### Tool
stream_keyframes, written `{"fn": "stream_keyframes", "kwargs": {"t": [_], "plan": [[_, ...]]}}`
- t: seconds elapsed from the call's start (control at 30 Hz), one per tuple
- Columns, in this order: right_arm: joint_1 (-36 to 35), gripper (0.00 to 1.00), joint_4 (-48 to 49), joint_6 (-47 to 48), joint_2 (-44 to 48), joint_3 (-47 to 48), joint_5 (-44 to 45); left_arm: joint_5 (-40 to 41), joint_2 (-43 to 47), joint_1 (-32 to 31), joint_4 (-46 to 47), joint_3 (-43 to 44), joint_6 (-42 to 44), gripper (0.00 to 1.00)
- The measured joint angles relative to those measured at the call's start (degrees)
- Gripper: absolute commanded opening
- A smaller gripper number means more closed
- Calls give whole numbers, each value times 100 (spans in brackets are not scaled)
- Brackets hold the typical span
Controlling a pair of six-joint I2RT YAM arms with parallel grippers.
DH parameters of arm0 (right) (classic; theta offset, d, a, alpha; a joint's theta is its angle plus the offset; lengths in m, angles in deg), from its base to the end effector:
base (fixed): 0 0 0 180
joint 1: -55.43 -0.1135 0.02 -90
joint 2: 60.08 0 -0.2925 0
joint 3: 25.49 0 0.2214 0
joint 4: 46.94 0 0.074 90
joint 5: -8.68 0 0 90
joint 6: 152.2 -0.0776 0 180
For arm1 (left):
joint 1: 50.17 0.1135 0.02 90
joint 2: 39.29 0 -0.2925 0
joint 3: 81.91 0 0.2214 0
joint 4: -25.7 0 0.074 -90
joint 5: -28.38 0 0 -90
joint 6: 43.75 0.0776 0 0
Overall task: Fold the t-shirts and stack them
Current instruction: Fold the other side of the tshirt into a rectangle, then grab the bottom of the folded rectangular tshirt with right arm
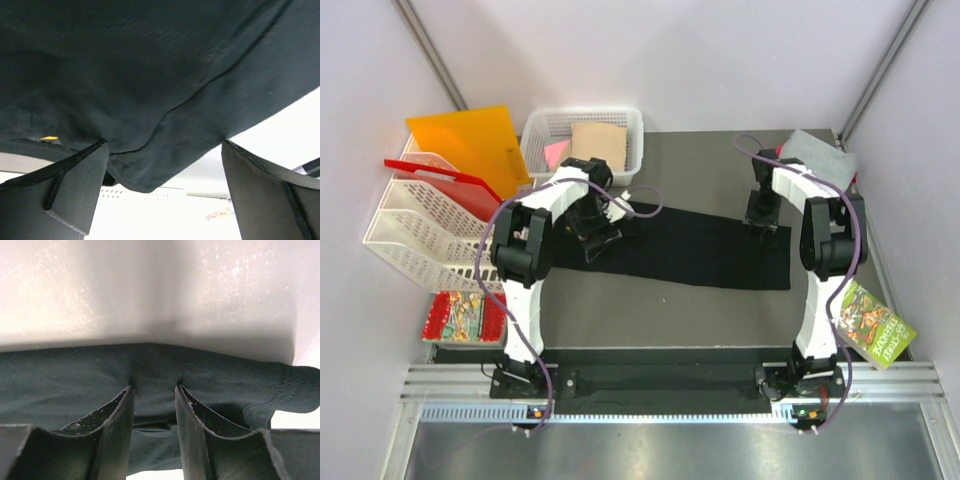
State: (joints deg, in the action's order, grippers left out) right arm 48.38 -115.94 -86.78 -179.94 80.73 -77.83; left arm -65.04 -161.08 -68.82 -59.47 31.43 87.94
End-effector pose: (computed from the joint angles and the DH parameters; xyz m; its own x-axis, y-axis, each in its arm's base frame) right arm 0.3977 0.0444 0.1648 -0.9428 0.3018 -0.1416 0.3050 0.9523 -0.0016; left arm 0.3619 -0.1270 0.1784 -0.4962 0.8682 0.0076 0.8646 0.4949 -0.0865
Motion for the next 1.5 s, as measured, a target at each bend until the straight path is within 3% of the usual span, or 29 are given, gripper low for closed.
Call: {"fn": "stream_keyframes", "kwargs": {"t": [0.1,0.5,0.63,0.87,1.07,1.5], "plan": [[-2,38,0,-7,0,-13,61,33,-26,96,57,4,2,99],[9,71,96,-17,745,-313,481,83,-533,175,81,461,20,99],[11,75,118,13,1585,-527,415,74,-533,175,85,461,17,99],[396,75,212,13,2889,-2284,-66,63,-531,175,85,461,17,99],[1202,77,258,55,2922,-3130,-492,55,-505,175,83,461,20,99],[1650,77,787,157,2227,-2647,-1095,50,-267,175,96,341,46,99]]}}
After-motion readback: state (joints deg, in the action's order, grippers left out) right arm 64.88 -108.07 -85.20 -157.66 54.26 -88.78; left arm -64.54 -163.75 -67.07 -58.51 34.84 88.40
